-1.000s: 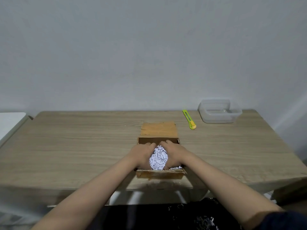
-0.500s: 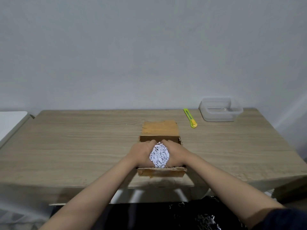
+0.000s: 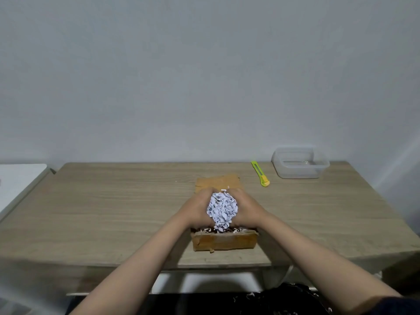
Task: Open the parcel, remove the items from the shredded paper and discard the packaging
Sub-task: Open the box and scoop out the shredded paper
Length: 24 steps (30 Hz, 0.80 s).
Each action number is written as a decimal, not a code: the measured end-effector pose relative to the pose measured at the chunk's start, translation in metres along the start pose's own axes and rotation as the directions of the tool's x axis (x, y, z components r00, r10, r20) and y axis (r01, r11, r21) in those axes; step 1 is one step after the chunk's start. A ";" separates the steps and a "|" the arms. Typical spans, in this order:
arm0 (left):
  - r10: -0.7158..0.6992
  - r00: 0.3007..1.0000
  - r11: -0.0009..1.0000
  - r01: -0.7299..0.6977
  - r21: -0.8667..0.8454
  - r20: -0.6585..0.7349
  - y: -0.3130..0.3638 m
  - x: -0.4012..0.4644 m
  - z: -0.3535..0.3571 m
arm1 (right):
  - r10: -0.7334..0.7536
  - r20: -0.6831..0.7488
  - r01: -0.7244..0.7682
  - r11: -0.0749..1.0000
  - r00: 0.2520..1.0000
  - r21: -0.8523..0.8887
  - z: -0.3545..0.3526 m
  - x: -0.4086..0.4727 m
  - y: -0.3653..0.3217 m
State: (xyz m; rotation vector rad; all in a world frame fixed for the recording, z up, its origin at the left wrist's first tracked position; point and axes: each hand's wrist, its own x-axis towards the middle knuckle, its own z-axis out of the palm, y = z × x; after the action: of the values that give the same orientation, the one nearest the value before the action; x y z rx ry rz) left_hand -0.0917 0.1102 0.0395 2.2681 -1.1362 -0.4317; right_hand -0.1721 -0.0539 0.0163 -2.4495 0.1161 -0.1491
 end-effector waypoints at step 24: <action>0.093 0.996 0.995 -0.093 0.024 -0.008 0.100 0.077 -0.022 | 0.041 -0.043 -0.047 0.984 0.998 -0.171 -0.133 -0.004 0.022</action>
State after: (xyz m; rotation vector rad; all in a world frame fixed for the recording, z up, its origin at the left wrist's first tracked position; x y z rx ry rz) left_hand -0.0976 0.0075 0.1152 2.2247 -1.2424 -0.3725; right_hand -0.1955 -0.1534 0.1038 -2.6149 0.2082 -0.1745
